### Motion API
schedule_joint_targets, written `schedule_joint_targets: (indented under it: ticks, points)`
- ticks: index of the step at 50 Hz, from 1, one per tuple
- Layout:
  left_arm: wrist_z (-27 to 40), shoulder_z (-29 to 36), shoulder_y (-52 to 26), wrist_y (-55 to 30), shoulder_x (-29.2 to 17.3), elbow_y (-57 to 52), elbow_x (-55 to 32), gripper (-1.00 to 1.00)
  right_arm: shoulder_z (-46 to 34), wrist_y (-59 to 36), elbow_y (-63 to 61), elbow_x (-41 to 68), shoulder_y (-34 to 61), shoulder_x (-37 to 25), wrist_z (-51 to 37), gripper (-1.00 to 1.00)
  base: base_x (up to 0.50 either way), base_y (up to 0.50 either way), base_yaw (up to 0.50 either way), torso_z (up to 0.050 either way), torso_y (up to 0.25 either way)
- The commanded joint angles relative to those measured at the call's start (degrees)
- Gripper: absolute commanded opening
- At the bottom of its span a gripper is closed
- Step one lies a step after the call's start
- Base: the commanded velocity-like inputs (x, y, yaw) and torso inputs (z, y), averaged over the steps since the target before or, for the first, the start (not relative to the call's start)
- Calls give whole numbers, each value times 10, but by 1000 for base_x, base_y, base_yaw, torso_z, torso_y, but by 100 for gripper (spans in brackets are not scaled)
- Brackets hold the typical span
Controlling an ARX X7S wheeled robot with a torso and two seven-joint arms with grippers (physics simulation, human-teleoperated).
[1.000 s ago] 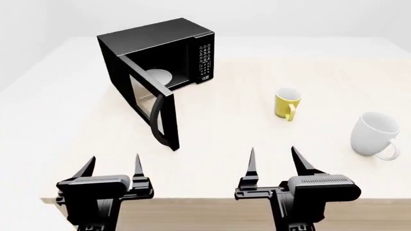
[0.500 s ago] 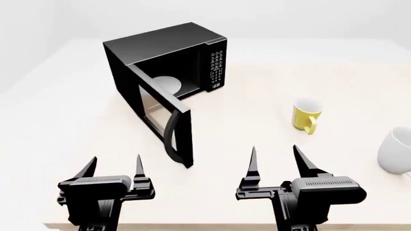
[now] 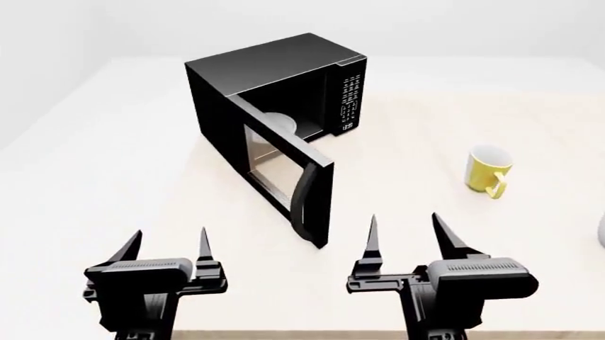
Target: Close the microwave.
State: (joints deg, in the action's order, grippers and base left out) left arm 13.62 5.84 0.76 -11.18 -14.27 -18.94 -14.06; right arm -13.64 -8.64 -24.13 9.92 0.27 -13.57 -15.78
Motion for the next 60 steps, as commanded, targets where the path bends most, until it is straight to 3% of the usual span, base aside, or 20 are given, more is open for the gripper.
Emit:
schedule_joint_targets:
  ticks: [1,13,38,53,60]
  points:
    - [2,4,1,4,-1,3,0,100,-4,8,-11,-2,-5,-8,-4,100,375,0,0,0,0]
    - [6,5,1,2,-4,1,-3,100,4,-45,-35,7,3,-13,-21,100,423,0,0,0,0]
    - [11,11,-1,6,-10,5,-5,100,8,-142,-110,16,41,-35,-43,100,6,0,0,0,0]
    - [14,15,-2,5,-13,2,-9,100,-5,-140,-126,8,49,-47,-38,100,254,1,0,0,1]
    - [15,17,-2,9,-14,6,-9,100,-10,-148,-131,2,53,-49,-42,100,47,500,0,0,0]
